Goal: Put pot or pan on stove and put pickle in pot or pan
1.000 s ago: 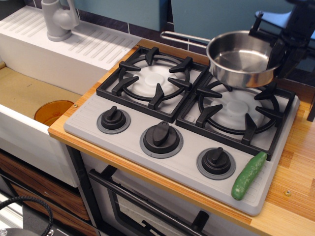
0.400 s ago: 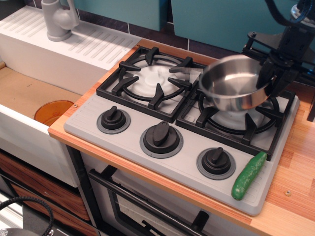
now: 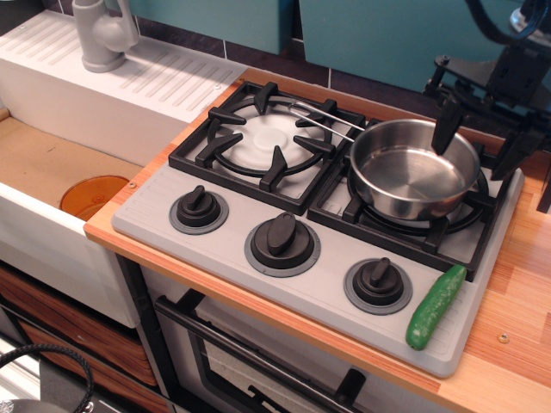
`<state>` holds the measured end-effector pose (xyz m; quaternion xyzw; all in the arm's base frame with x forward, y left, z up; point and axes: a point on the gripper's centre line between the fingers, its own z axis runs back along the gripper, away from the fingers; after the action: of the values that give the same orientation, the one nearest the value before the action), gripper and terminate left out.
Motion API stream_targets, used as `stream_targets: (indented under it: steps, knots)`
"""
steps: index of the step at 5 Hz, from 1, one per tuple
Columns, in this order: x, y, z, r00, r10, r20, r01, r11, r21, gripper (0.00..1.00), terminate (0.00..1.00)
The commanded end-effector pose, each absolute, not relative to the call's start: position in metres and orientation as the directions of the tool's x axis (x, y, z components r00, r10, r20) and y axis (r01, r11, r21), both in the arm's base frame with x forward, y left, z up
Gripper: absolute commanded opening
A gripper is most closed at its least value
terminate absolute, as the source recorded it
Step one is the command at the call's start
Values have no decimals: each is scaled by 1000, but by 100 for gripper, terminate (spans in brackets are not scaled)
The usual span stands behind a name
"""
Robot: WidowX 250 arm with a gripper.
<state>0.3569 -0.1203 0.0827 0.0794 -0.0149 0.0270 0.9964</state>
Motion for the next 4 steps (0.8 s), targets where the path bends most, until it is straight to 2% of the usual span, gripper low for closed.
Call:
stream_targets:
  steps: [1,2,4]
  knots:
    - [362,-107,143,997,39,66,-46,992,115,100,0]
    - [357,-100,148,997,-35,75,27,993,116,100,0]
    - [357,-100,148,997,-35,75,27,993,116,100,0]
